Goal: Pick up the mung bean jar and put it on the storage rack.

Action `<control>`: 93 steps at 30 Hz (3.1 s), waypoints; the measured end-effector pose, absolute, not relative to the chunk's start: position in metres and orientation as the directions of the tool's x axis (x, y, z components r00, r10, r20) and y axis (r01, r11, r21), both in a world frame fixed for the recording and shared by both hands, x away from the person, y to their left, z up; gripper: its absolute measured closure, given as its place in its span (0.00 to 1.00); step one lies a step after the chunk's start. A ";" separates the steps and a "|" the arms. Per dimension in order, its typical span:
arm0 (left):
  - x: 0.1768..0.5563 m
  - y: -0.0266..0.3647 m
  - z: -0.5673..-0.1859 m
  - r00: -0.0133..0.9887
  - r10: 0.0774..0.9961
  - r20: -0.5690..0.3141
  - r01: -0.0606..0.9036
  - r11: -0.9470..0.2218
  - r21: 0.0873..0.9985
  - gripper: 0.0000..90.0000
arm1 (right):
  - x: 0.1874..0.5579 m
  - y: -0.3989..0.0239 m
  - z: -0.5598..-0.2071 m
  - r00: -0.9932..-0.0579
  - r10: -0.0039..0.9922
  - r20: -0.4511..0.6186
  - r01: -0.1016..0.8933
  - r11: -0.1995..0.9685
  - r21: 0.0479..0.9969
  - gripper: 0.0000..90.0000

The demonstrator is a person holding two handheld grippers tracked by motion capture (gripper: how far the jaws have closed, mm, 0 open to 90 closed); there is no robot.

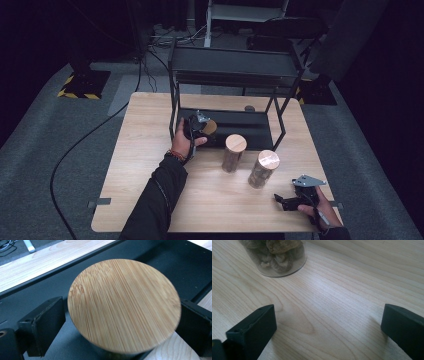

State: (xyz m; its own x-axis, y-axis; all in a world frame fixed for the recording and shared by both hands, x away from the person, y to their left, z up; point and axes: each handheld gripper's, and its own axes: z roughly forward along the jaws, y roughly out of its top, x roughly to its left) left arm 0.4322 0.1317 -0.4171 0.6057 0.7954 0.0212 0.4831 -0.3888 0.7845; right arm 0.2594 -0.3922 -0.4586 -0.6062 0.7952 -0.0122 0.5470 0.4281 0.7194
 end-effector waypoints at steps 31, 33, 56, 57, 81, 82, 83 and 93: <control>0.376 0.141 -0.416 0.637 0.748 0.186 0.377 -0.513 0.771 0.03 | 0.259 -0.392 -0.459 -0.606 0.795 -0.012 0.547 0.428 0.719 0.00; 0.371 0.142 -0.417 0.639 0.745 0.192 0.371 -0.518 0.771 0.03 | 0.259 -0.392 -0.459 -0.606 0.795 -0.013 0.547 0.428 0.720 0.00; 0.332 0.158 -0.418 0.708 0.667 0.233 0.307 -0.588 0.749 0.03 | 0.259 -0.392 -0.459 -0.606 0.795 -0.013 0.547 0.428 0.719 0.00; 0.330 0.160 -0.418 0.710 0.664 0.235 0.306 -0.591 0.746 0.03 | 0.259 -0.392 -0.459 -0.606 0.795 -0.013 0.547 0.428 0.719 0.00; 0.291 0.192 -0.429 0.713 0.657 0.246 0.322 -0.618 0.717 0.03 | 0.259 -0.392 -0.459 -0.606 0.795 -0.013 0.547 0.429 0.719 0.00; 0.289 0.193 -0.430 0.711 0.659 0.244 0.324 -0.616 0.718 0.03 | 0.259 -0.392 -0.459 -0.606 0.795 -0.012 0.547 0.428 0.719 0.00; 0.287 0.194 -0.430 0.712 0.658 0.246 0.326 -0.620 0.714 0.03 | 0.259 -0.392 -0.459 -0.606 0.795 -0.013 0.547 0.429 0.719 0.00; 0.273 0.203 -0.435 0.700 0.669 0.248 0.346 -0.622 0.702 0.03 | 0.259 -0.392 -0.459 -0.606 0.795 -0.013 0.547 0.429 0.719 0.00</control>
